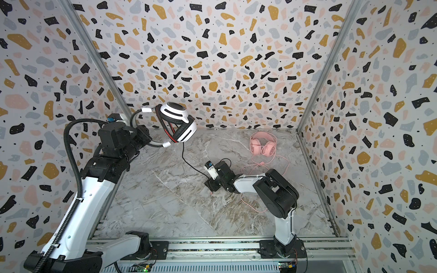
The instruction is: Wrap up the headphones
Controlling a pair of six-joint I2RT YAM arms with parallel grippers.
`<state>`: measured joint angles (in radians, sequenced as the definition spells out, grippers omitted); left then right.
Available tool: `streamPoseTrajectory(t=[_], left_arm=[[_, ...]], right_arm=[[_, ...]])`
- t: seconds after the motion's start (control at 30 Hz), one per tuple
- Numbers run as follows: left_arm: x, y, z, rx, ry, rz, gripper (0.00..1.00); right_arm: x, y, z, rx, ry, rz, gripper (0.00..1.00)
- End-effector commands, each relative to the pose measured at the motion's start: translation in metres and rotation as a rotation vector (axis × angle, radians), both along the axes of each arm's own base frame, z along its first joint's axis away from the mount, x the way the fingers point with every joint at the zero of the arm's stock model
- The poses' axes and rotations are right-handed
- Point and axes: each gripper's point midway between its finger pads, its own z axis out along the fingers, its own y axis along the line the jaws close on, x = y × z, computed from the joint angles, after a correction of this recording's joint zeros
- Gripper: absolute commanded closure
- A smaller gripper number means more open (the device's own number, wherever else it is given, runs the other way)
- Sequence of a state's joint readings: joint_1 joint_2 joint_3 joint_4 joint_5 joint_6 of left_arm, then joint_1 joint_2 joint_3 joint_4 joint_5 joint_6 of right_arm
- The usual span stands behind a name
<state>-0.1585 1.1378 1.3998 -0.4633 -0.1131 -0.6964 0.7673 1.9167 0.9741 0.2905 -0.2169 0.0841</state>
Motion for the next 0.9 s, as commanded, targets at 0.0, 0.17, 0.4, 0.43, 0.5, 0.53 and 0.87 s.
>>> streamPoseTrajectory(t=[0.0,0.17,0.4,0.43,0.5,0.53,0.87], left_arm=[[-0.005,-0.002,0.063,-0.067,-0.191,-0.008,1.00],[-0.005,-0.005,0.072,-0.081,-0.201,-0.022,1.00],[-0.007,-0.006,0.091,-0.094,-0.234,-0.025,1.00],[-0.007,-0.005,0.091,-0.092,-0.233,-0.022,1.00],[-0.006,-0.004,0.089,-0.088,-0.224,-0.014,1.00],[-0.005,-0.003,0.086,-0.084,-0.218,-0.011,1.00],[0.013,0.025,0.058,-0.013,-0.187,0.164,1.00]], right_arm=[[0.006,0.002,0.000,0.009,0.030,-0.004,0.36],[0.008,-0.001,-0.026,-0.035,0.059,-0.032,0.48],[0.012,0.000,-0.025,-0.029,0.053,-0.057,0.77],[0.011,-0.001,-0.022,-0.024,0.049,-0.057,0.81],[0.010,-0.002,-0.013,-0.007,0.036,-0.060,0.87],[0.008,-0.004,-0.007,0.005,0.026,-0.062,0.89],[-0.043,-0.014,0.048,0.011,-0.062,-0.025,0.95]])
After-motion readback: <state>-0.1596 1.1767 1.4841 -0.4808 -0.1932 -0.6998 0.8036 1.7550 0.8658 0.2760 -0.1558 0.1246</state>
